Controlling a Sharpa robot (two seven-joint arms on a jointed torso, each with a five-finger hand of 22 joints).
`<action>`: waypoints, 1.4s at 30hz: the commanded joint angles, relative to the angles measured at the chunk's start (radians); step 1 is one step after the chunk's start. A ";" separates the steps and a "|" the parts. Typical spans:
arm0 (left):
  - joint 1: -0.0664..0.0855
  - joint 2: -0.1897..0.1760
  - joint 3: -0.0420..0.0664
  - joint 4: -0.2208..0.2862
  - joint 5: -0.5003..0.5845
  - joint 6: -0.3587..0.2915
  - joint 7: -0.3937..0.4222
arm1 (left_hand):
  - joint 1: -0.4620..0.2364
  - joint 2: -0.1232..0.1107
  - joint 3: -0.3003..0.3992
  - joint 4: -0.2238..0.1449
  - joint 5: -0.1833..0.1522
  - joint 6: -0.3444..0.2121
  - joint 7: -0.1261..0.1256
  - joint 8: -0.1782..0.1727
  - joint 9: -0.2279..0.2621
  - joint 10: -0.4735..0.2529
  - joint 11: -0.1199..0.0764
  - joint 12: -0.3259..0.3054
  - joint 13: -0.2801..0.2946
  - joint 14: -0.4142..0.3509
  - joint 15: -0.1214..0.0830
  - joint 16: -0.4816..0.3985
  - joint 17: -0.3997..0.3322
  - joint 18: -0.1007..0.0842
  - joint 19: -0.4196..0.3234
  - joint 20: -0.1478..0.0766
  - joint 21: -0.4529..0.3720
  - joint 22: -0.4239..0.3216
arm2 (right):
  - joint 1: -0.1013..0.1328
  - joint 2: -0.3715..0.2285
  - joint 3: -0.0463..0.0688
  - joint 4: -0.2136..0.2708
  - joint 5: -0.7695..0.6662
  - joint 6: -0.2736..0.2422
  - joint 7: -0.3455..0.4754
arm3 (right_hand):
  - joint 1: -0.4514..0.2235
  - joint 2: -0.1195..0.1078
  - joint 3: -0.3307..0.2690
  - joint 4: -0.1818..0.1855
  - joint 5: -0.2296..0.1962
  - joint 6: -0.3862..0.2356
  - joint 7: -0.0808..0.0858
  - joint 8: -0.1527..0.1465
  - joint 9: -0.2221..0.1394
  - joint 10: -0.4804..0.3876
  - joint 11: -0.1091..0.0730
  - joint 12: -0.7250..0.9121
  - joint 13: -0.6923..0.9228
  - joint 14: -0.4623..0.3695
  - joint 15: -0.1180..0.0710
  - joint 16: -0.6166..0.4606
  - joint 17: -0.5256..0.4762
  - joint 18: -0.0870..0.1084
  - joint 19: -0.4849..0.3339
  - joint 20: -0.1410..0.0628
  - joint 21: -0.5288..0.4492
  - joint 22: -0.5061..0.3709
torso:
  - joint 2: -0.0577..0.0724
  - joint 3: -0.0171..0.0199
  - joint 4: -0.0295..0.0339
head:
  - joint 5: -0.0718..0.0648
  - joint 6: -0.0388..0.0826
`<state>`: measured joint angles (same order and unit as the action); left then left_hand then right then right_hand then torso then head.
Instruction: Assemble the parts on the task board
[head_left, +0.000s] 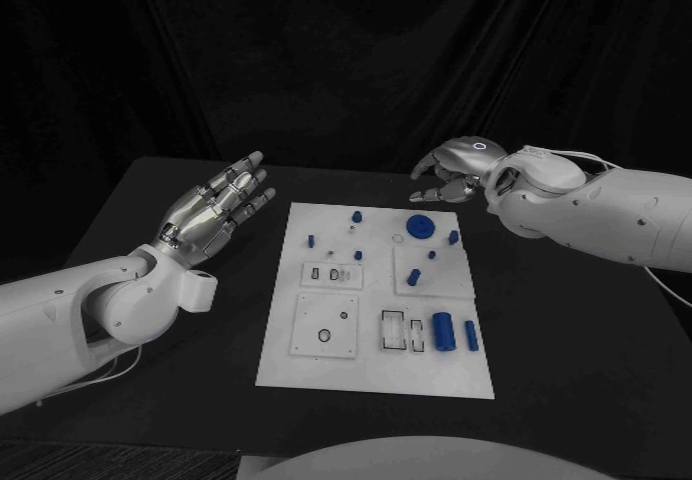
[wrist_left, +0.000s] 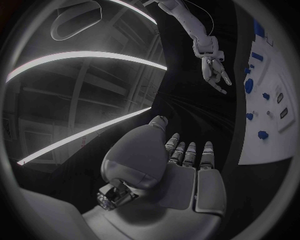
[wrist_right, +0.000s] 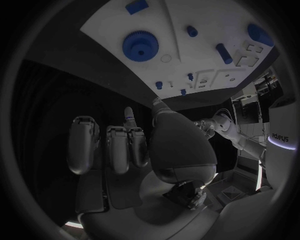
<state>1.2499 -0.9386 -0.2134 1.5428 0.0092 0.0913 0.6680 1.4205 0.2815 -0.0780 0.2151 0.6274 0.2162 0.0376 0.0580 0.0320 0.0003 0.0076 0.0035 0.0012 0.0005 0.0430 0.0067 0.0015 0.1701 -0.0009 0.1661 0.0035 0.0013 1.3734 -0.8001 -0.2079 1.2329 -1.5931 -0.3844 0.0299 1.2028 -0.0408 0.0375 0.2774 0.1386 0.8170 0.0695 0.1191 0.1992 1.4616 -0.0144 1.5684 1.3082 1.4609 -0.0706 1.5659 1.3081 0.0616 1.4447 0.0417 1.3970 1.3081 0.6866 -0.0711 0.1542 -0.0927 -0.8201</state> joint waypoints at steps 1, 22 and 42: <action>0.000 0.005 0.001 -0.002 0.000 0.017 0.008 | -0.002 0.001 0.005 0.001 0.003 0.004 0.000 0.007 0.001 0.000 0.007 -0.004 -0.001 0.000 0.007 -0.007 -0.002 0.011 0.001 0.008 -0.003 -0.001 | -0.009 -0.013 0.000 0.010 0.068 0.097 -0.075 | -0.007 -0.010 0.004 0.006 -0.005 -0.002 0.006 -0.006 0.002 0.109 0.001 0.002 0.263 0.110 0.000 0.005 0.263 -0.018 0.023 0.000 0.035 0.137 | -0.002 -0.0013 -0.0036 | -0.002 -0.003; -0.003 0.017 0.001 -0.014 0.000 0.030 0.006 | -0.001 0.002 0.008 0.001 0.003 0.002 -0.001 0.006 0.001 0.000 0.005 -0.004 -0.001 0.000 0.009 -0.007 -0.002 0.011 0.001 0.008 -0.003 -0.001 | -0.062 -0.001 0.000 -0.023 0.050 0.137 -0.092 | 0.069 -0.040 0.046 -0.029 0.047 0.010 0.011 -0.017 0.007 0.109 0.005 0.002 0.263 0.110 0.000 0.005 0.263 -0.031 0.055 0.000 0.082 0.185 | -0.003 -0.0004 -0.0033 | -0.003 -0.006; -0.005 0.019 0.001 -0.022 0.000 0.040 0.004 | -0.001 0.003 0.010 0.000 0.003 0.000 -0.001 0.006 0.001 0.000 0.005 -0.004 -0.001 0.000 0.011 -0.007 -0.002 0.011 0.001 0.009 -0.003 -0.001 | -0.086 0.029 0.000 -0.048 0.048 0.130 -0.082 | 0.105 -0.043 0.050 -0.062 0.044 0.029 0.013 -0.001 0.037 0.109 0.008 0.002 0.263 0.110 0.000 0.005 0.263 -0.029 0.051 0.001 0.076 0.185 | -0.004 -0.0014 -0.0038 | -0.006 -0.011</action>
<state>1.2466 -0.9220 -0.2137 1.5198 0.0092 0.1143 0.6628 1.4205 0.2815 -0.0742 0.2167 0.6274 0.2162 0.0376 0.0580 0.0319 -0.0001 0.0072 0.0035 0.0010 -0.0023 0.0455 0.0067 0.0012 0.1702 -0.0009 0.1661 0.0035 0.0016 1.2909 -0.7718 -0.2081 1.1873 -1.5373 -0.2579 -0.0412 1.3003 -0.0787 0.0893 0.2186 0.1850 0.8397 0.0825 0.1147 0.2363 1.4646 -0.0111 1.5684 1.3078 1.4608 -0.0706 1.5683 1.3077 0.0464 1.4615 0.0411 1.4791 1.3077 0.6830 -0.0725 0.1509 -0.0998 -0.8300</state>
